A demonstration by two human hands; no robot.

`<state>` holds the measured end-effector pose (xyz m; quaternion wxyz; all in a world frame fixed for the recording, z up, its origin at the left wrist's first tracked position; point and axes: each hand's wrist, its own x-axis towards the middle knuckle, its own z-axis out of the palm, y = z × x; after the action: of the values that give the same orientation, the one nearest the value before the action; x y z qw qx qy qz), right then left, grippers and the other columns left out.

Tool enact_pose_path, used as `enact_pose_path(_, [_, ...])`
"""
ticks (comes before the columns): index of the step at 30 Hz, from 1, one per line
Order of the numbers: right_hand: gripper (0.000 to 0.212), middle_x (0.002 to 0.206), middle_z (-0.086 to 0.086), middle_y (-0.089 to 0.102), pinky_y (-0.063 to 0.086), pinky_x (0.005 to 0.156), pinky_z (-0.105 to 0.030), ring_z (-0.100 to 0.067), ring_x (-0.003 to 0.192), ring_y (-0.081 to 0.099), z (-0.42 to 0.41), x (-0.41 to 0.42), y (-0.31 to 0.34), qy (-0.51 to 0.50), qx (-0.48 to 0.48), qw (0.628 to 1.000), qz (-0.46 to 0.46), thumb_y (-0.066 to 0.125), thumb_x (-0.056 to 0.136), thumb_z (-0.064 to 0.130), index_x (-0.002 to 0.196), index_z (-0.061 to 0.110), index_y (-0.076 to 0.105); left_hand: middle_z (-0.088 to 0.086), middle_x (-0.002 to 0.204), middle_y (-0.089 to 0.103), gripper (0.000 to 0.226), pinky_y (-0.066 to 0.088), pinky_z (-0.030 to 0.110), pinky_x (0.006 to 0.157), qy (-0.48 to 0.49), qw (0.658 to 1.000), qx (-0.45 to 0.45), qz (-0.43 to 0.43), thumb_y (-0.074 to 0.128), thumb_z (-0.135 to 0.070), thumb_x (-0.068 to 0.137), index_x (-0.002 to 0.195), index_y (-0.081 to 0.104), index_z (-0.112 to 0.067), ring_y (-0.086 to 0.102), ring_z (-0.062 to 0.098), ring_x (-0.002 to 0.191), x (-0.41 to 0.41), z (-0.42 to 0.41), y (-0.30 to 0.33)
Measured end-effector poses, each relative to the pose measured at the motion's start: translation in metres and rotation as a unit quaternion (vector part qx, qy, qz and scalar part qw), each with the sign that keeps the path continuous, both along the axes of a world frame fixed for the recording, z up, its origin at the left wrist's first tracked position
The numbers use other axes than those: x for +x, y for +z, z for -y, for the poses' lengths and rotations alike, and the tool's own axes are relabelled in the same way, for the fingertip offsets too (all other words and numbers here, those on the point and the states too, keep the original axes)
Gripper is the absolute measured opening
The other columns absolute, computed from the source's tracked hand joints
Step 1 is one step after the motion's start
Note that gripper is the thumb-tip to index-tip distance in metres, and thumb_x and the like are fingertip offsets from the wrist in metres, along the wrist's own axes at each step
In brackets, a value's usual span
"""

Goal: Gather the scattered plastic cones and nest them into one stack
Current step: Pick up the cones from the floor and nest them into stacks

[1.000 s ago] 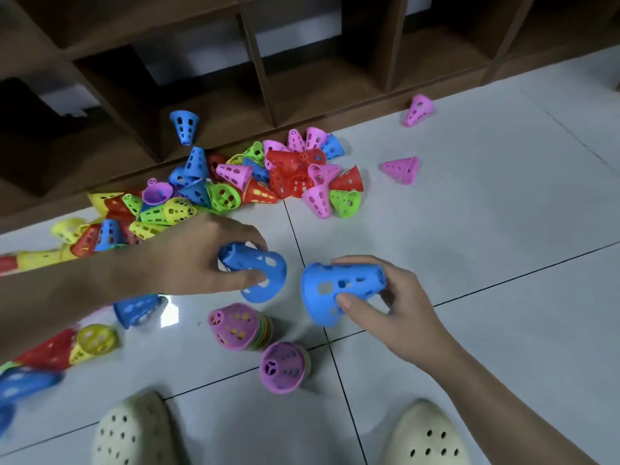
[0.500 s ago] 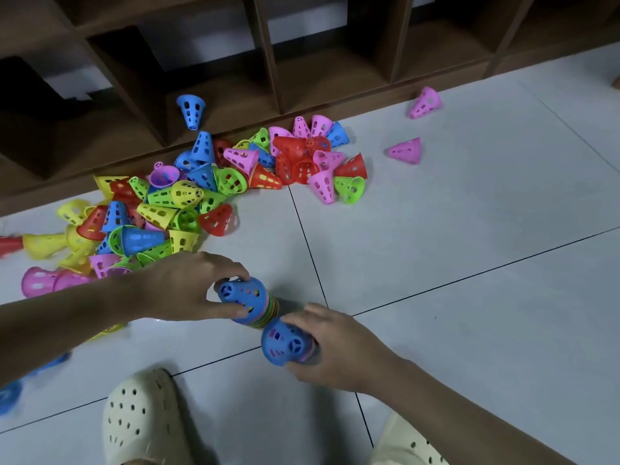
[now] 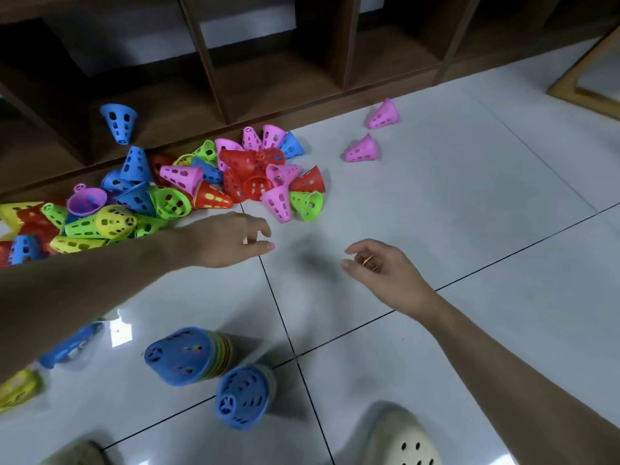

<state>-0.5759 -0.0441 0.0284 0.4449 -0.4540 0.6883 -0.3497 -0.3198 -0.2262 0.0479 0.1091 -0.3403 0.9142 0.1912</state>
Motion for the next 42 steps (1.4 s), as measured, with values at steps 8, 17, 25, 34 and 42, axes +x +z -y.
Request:
enact_pose_path(8, [0.01, 0.096, -0.007, 0.07, 0.052, 0.07, -0.038, -0.015, 0.072, 0.066, 0.043, -0.09, -0.02, -0.117, 0.014, 0.993, -0.002, 0.07, 0.091, 0.035, 0.09, 0.025, 0.071, -0.012, 0.1, 0.056, 0.03, 0.05, 0.036, 0.09, -0.005, 0.995, 0.017, -0.095, 0.063, -0.038, 0.092, 0.119, 0.061, -0.023, 0.055, 0.012, 0.089, -0.099, 0.053, -0.057])
enact_pose_path(17, [0.008, 0.091, 0.003, 0.068, 0.055, 0.078, -0.044, -0.032, 0.085, 0.066, 0.12, -0.172, -0.051, -0.185, -0.001, 0.983, -0.007, 0.068, 0.091, 0.032, 0.087, 0.026, 0.071, 0.004, 0.134, 0.045, 0.056, 0.046, 0.037, 0.102, 0.095, 0.984, 0.013, -0.149, 0.068, -0.025, 0.089, 0.141, 0.047, -0.022, 0.063, 0.024, 0.102, -0.203, 0.113, -0.081])
enact_pose_path(25, [0.023, 0.1, 0.007, 0.06, 0.052, 0.09, -0.035, -0.015, 0.087, 0.058, 0.234, -0.227, -0.076, -0.259, -0.032, 0.964, 0.043, 0.067, 0.093, 0.028, 0.111, 0.015, 0.062, 0.005, 0.165, -0.005, 0.095, 0.029, 0.043, 0.119, 0.11, 0.986, 0.01, -0.122, 0.076, -0.033, 0.081, 0.155, 0.018, -0.046, 0.017, 0.036, 0.15, -0.288, 0.176, -0.117])
enact_pose_path(34, [0.048, 0.136, 0.005, 0.051, 0.039, 0.091, -0.023, -0.012, 0.109, 0.055, 0.299, -0.266, -0.102, -0.214, -0.014, 0.976, 0.037, 0.063, 0.097, 0.023, 0.142, 0.018, 0.048, -0.003, 0.108, 0.055, 0.067, 0.048, 0.04, 0.093, 0.194, 0.943, 0.08, -0.258, 0.084, -0.03, 0.076, 0.131, 0.046, -0.038, 0.058, 0.026, 0.104, -0.306, 0.162, -0.155])
enact_pose_path(42, [0.061, 0.147, 0.0, 0.043, 0.041, 0.093, -0.023, -0.011, 0.119, 0.046, 0.349, -0.265, -0.104, -0.172, -0.027, 0.984, -0.035, 0.061, 0.098, 0.018, 0.152, 0.022, 0.035, -0.002, 0.13, 0.046, 0.069, 0.025, 0.0, 0.093, 0.284, 0.883, 0.172, -0.332, 0.074, -0.027, 0.089, 0.146, 0.036, -0.041, 0.05, 0.013, 0.113, -0.296, 0.143, -0.164])
